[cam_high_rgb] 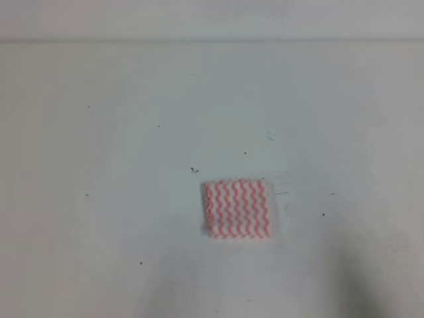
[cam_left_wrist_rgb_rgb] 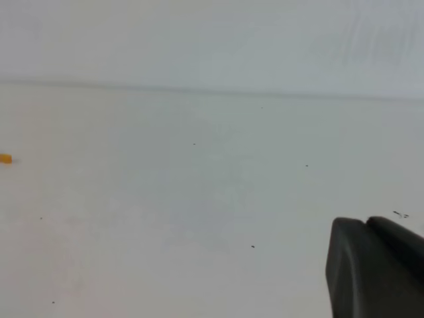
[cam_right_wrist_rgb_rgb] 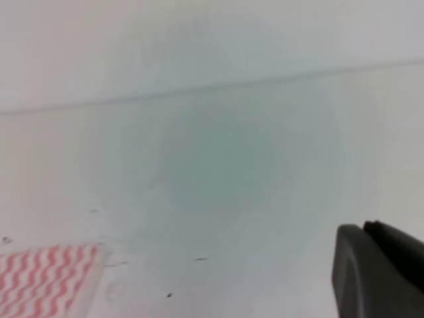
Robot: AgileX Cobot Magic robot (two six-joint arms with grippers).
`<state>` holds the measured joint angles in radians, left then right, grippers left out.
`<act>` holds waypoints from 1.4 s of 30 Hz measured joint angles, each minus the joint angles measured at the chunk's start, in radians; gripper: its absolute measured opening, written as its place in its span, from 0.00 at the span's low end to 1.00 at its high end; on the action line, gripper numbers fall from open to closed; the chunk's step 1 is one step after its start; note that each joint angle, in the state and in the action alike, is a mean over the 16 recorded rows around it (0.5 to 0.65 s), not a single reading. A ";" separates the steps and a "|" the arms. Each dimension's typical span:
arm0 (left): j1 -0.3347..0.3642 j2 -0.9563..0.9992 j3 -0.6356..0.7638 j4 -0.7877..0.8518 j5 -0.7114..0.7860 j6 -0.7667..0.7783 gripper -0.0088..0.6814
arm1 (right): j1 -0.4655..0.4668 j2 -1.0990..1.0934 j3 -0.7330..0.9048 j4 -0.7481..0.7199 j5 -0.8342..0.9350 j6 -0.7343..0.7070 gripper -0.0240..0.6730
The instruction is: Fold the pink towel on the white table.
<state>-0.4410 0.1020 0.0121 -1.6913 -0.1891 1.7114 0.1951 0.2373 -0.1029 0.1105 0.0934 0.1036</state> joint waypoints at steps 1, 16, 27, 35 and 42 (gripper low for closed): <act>0.000 0.000 0.000 0.000 0.000 0.000 0.00 | -0.021 -0.022 0.016 -0.008 -0.001 0.000 0.01; 0.000 -0.003 -0.001 0.005 -0.007 0.000 0.00 | -0.114 -0.264 0.128 -0.056 0.153 -0.004 0.01; 0.000 -0.001 0.001 -0.005 -0.020 0.000 0.01 | -0.114 -0.267 0.126 -0.056 0.176 -0.007 0.01; 0.000 0.001 0.004 -0.014 -0.028 0.000 0.01 | -0.114 -0.267 0.126 -0.055 0.176 -0.007 0.01; 0.000 0.003 0.005 -0.019 -0.036 0.000 0.01 | -0.114 -0.265 0.125 -0.054 0.178 -0.006 0.01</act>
<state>-0.4411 0.1051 0.0169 -1.7102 -0.2248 1.7117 0.0807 -0.0275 0.0222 0.0567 0.2715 0.0975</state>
